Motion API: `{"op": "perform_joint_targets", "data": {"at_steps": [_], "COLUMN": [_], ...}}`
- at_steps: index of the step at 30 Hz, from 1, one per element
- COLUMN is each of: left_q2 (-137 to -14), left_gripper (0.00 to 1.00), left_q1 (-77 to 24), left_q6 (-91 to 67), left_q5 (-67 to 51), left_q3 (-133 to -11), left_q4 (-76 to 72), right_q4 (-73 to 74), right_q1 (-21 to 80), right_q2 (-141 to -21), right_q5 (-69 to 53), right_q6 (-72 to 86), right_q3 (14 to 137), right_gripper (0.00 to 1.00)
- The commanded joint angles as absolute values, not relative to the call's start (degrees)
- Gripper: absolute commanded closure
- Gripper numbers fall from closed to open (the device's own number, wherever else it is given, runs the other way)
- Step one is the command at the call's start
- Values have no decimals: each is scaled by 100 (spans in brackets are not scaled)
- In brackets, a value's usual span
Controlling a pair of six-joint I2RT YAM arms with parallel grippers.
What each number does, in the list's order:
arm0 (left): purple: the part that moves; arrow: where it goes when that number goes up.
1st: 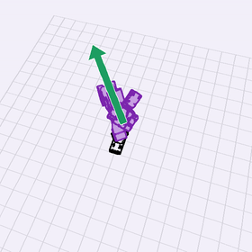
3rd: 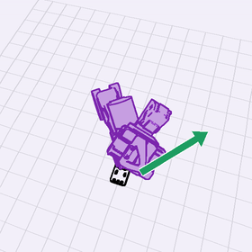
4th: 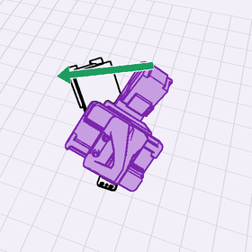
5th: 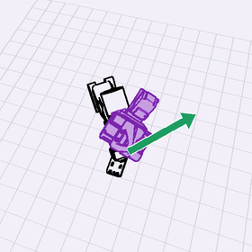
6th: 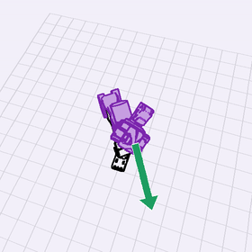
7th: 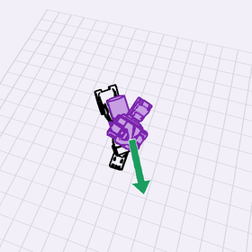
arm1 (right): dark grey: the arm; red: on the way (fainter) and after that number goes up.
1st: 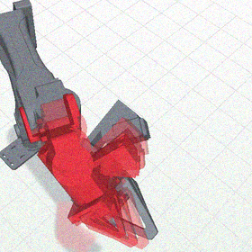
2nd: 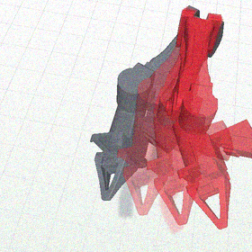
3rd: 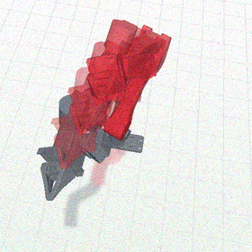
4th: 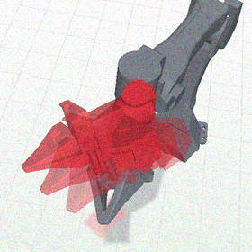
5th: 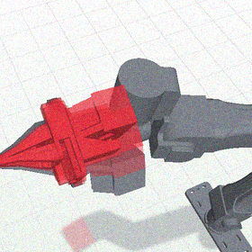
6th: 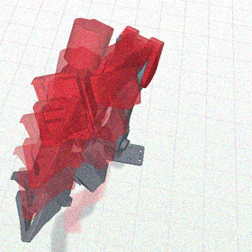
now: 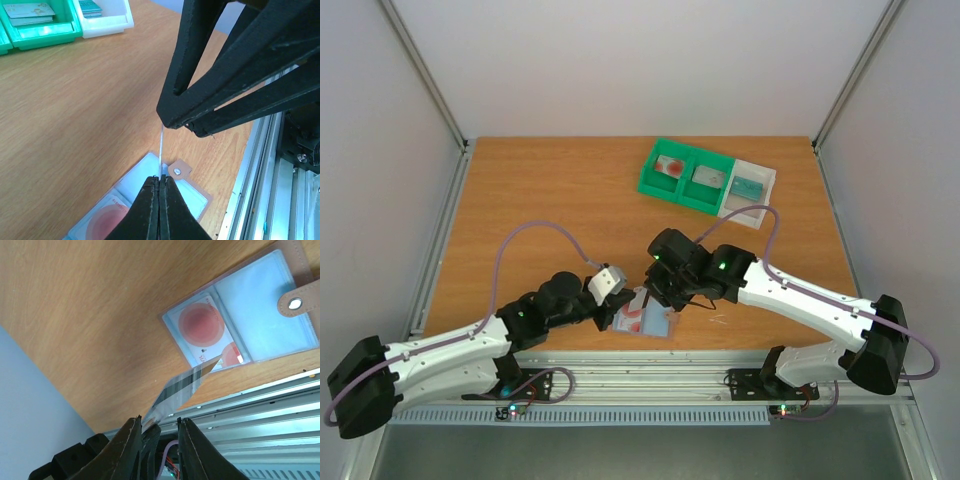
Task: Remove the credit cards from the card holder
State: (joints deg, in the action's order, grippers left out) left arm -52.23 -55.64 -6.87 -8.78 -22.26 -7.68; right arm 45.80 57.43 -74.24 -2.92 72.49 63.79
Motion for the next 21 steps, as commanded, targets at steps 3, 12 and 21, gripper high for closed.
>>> {"op": "perform_joint_targets", "data": {"at_steps": [3, 12, 21], "left_q2": [-5046, -5068, -5020], "left_gripper": [100, 100, 99], "left_q1": [-5581, -5581, -5583], "left_q6": [-571, -566, -496], "left_q5": [-927, -997, -1116], "left_q3": [-2032, -1954, -1922], "left_q4": [-1369, -1511, -1554], "right_q4": [4897, 4714, 4651], "right_q1": [5739, 5684, 5678], "right_q2": [-7491, -7663, -8027], "right_q5": [-18, -119, -347], "right_q6": [7756, 7892, 7924], "right_q3": [6480, 6590, 6760], "right_gripper": [77, 76, 77]}}
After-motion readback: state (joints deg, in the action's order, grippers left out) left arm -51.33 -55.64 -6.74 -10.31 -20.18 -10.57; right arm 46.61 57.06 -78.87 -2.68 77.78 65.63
